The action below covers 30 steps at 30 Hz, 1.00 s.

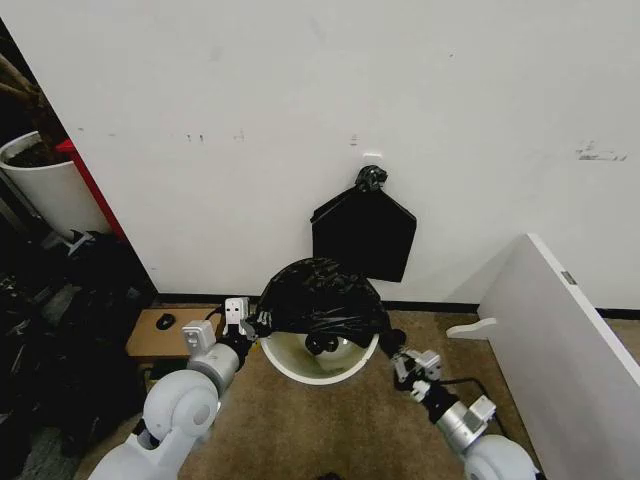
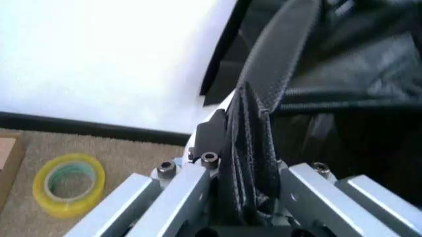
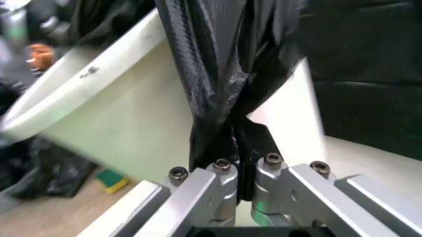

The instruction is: Place the garbage bag over the trash bin.

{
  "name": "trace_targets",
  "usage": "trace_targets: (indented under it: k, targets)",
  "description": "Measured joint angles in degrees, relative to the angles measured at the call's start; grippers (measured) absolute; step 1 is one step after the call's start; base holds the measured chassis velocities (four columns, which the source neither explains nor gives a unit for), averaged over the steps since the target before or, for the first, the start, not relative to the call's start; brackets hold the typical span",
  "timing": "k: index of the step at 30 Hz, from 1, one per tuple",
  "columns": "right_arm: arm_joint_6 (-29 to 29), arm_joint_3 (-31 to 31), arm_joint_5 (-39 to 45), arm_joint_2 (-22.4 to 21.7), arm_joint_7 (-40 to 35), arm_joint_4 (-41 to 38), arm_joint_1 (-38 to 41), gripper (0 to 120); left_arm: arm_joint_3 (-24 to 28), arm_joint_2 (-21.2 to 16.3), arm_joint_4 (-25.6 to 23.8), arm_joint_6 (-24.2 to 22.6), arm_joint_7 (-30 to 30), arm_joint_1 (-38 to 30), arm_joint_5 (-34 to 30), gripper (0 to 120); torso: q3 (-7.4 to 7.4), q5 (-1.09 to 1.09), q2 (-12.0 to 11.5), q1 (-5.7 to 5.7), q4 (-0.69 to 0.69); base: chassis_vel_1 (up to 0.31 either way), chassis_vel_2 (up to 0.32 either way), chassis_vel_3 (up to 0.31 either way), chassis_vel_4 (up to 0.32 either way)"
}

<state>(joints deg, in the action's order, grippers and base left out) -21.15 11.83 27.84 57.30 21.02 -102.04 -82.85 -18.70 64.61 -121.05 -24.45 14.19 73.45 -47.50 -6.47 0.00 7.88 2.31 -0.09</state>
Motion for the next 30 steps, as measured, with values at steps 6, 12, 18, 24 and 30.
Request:
trace_targets:
  k: [6, 12, 18, 24, 30]
  targets:
    - [-4.47, 0.1, -12.51, 1.85, -0.09, 5.65, 1.8, 0, -1.03, 0.41, -1.71, -0.41, 0.81, -0.26, -1.9, 1, 0.0, 0.0, 0.0, 0.0, -0.01, 0.0, 0.0, 0.0, 0.0]
    - [-6.27, 1.05, -22.9, 3.35, -7.94, 10.6, 4.64, 0, -1.27, -0.47, -4.4, -3.06, 1.01, 1.25, -2.33, 1, 0.0, 0.01, 0.0, 0.0, 0.0, 0.0, 0.0, 0.0, 0.0]
    - [-8.74, 1.39, -25.72, 3.83, -10.07, 14.52, 6.56, 0, -1.09, -0.35, -5.38, -2.88, 1.86, 1.61, -3.1, 1, 0.0, 0.01, 0.0, 0.0, 0.0, 0.0, 0.0, 0.0, 0.0]
    - [-14.14, 2.07, -28.92, 4.63, -4.93, 18.07, 7.1, 0, -0.98, 0.49, -5.88, 0.64, 1.32, 1.33, -3.87, 1, 0.0, 0.01, 0.0, 0.0, -0.01, 0.0, 0.0, 0.0, 0.0]
    - [-15.76, 1.95, -23.93, 4.18, -4.76, 13.61, 5.38, 19, -0.86, 0.68, -3.96, 2.63, 0.95, 1.29, -2.5, 1, 0.0, 0.01, 0.0, 0.0, -0.01, 0.0, 0.0, 0.0, 0.0]
